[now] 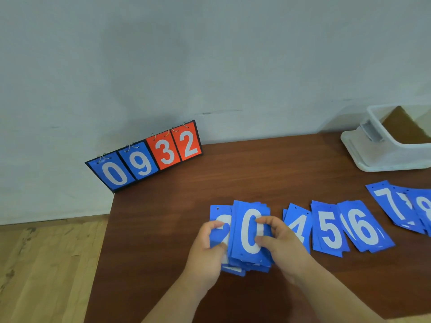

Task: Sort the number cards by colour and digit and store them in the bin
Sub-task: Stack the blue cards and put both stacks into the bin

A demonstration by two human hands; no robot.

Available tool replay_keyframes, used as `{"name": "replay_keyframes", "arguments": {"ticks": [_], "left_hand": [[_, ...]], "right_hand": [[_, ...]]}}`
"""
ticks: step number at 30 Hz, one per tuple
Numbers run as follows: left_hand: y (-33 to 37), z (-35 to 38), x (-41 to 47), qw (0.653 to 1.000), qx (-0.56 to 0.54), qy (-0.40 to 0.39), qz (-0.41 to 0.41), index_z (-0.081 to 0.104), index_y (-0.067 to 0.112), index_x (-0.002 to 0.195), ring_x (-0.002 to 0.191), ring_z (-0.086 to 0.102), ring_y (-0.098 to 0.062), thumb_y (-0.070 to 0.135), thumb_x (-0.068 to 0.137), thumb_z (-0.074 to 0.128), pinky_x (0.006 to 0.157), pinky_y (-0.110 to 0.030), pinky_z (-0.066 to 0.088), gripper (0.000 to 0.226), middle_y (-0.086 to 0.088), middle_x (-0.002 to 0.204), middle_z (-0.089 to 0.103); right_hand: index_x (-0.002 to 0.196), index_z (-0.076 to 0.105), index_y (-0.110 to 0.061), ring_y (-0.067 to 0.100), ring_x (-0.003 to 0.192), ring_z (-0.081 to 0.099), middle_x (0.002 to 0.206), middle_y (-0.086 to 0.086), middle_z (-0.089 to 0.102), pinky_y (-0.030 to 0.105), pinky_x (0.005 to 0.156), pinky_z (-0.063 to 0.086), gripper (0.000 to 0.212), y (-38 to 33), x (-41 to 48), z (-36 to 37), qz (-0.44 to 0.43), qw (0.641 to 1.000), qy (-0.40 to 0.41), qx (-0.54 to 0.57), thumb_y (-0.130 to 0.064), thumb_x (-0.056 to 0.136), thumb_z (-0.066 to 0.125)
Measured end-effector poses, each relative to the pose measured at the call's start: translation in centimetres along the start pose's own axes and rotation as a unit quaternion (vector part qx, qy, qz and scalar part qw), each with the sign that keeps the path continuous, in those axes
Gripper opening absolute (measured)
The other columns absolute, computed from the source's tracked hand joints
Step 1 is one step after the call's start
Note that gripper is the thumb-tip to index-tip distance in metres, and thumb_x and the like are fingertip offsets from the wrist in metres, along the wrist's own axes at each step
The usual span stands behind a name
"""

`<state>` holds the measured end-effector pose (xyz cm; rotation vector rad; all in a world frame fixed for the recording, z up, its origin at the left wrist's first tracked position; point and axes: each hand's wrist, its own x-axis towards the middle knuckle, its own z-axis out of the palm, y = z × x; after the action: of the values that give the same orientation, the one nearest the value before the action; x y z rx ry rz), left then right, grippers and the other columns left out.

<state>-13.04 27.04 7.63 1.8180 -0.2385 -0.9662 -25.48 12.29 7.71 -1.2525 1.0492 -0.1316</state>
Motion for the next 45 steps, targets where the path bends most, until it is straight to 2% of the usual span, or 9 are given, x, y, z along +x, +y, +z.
{"name": "replay_keyframes", "arguments": {"ticks": [7,10,14,19,28,33,37,41,45], "left_hand": [[1.9,1.9,-0.7,0.996,-0.03,-0.062,0.055,0.062,0.029,0.1,0.071,0.047,-0.012,0.022,0.098,0.05,0.066,-0.023,0.04,0.014,0.002,0.083,0.057],[2.5,3.0,-0.3,0.994,-0.017,-0.086,0.061,0.062,0.037,0.104,0.072,0.049,-0.008,0.031,0.095,0.047,0.066,-0.018,0.042,0.018,0.014,0.079,0.058],[0.8,4.4,2.1,0.992,0.116,0.0,0.048,0.057,0.036,0.124,0.084,0.063,-0.003,0.025,0.096,0.061,0.074,-0.016,0.048,0.03,0.006,0.099,0.066],[-3.1,7.1,4.5,0.928,0.37,0.046,0.009,0.038,0.025,0.149,0.131,0.044,-0.019,0.053,0.082,0.074,0.108,-0.035,0.042,0.081,0.001,0.142,0.043],[-4.0,12.5,6.7,0.86,0.493,0.12,-0.046,0.018,0.024,0.154,0.13,0.039,-0.03,0.073,0.069,0.074,0.107,-0.039,0.04,0.114,-0.004,0.145,0.034],[-4.8,13.4,6.0,0.91,0.392,0.117,-0.066,0.027,0.035,0.15,0.105,0.061,-0.027,0.045,0.072,0.086,0.093,-0.037,0.052,0.098,-0.001,0.131,0.032],[-5.1,13.6,4.5,0.939,0.295,0.162,-0.077,0.051,0.034,0.135,0.103,0.064,-0.022,0.025,0.078,0.081,0.084,-0.036,0.055,0.065,0.001,0.127,0.056],[-3.5,13.2,2.0,0.956,0.166,0.231,-0.076,0.06,0.037,0.114,0.074,0.067,-0.018,0.015,0.089,0.066,0.056,-0.028,0.053,0.035,0.007,0.104,0.064],[-1.4,13.2,0.2,0.969,0.081,0.229,-0.035,0.062,0.037,0.105,0.07,0.068,-0.019,0.008,0.09,0.063,0.067,-0.041,0.059,0.033,0.007,0.093,0.066]], "right_hand": [[0.108,0.062,-0.037,0.028,0.08,0.064,0.105,0.01,0.067,0.04,0.071,0.052,0.029,-0.4,-0.6,-0.5,0.006,0.999,-0.012,-0.046,-0.016,0.09,0.069],[0.11,0.066,-0.031,0.022,0.089,0.072,0.111,0.009,0.068,0.042,0.08,0.06,0.03,-0.4,-0.2,-1.6,0.019,0.999,-0.027,0.007,-0.009,0.09,0.07],[0.107,0.061,-0.033,0.023,0.063,0.061,0.09,0.003,0.066,0.035,0.053,0.051,0.033,-0.6,0.4,-5.2,-0.004,0.995,0.044,-0.093,-0.007,0.089,0.066],[0.105,0.059,-0.03,0.019,0.051,0.047,0.083,0.002,0.063,0.025,0.043,0.038,0.035,0.6,1.1,-10.6,-0.011,0.983,0.108,-0.147,-0.001,0.086,0.065],[0.102,0.057,-0.035,0.018,0.078,0.065,0.105,-0.009,0.058,0.038,0.06,0.058,0.03,2.5,2.2,-17.2,0.027,0.98,0.081,-0.181,-0.008,0.09,0.065],[0.103,0.057,-0.035,0.018,0.082,0.064,0.105,-0.008,0.057,0.038,0.06,0.061,0.028,2.9,3.2,-19.2,0.025,0.978,0.064,-0.195,-0.011,0.091,0.066],[0.104,0.056,-0.035,0.015,0.084,0.062,0.106,-0.006,0.057,0.026,0.05,0.052,0.028,2.9,3.6,-19.8,0.022,0.979,0.041,-0.2,-0.011,0.092,0.066],[0.104,0.058,-0.034,0.016,0.074,0.059,0.103,-0.006,0.056,0.036,0.059,0.055,0.031,2.6,3.8,-19.3,0.022,0.98,0.024,-0.195,-0.007,0.09,0.063],[0.104,0.064,-0.03,0.021,0.088,0.064,0.115,-0.001,0.059,0.035,0.067,0.053,0.033,1.8,3.7,-17.1,0.027,0.995,-0.021,-0.091,-0.001,0.087,0.066]]}}
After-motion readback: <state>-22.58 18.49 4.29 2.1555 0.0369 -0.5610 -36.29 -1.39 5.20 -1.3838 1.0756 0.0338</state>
